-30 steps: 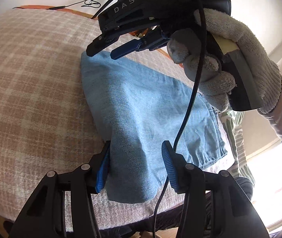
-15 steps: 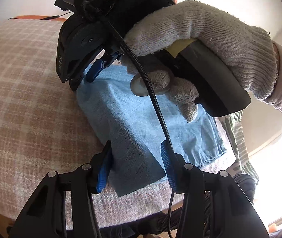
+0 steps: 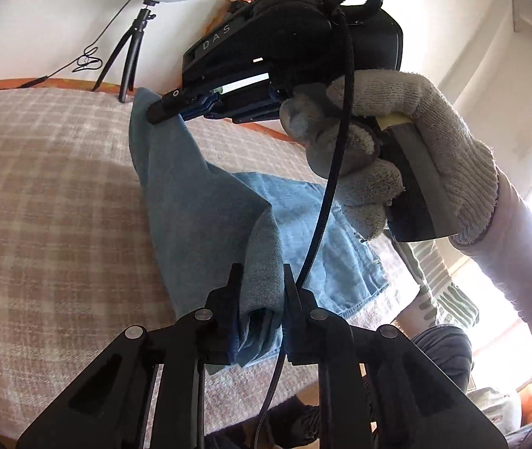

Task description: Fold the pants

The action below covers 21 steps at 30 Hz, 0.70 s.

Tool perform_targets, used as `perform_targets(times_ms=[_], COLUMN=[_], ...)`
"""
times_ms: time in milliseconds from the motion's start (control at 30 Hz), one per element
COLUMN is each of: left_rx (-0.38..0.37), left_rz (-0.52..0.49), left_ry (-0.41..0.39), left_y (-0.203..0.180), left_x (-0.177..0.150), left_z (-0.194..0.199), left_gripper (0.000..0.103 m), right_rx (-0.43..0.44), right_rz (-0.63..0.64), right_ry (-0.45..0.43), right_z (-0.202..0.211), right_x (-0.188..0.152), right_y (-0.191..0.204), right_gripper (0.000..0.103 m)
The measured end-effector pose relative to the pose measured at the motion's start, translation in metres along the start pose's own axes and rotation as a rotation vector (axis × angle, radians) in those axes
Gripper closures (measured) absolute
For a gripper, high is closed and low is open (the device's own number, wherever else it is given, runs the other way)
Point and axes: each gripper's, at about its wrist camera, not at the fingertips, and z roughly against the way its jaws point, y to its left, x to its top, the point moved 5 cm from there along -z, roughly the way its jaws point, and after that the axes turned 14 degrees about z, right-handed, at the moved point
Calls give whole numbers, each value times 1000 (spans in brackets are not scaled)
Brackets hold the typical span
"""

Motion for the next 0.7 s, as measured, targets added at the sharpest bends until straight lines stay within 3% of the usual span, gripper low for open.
perform_targets(times_ms=[267,500,567,700], left_rx=[-111,-140,-132,7], left_rz=[-121,-192,-201,-268], left_ry=[57,182,189,157], left_y=[-75,-112,-109,-93], left_x=[8,-8,-11,-8], left_z=[-27,-42,-38,-49], left_gripper=[88,81,76,74], right_rx=[-50,-98,-97,-104], right_rz=[-139,-264,-295,-366], right_ry=[-183,-227,-240,-260], right_z=[107,153,159,169], right_x=[-42,-102,-119,-150], right_y=[-73,-157,-180,-232], right_gripper=[101,101,101,101])
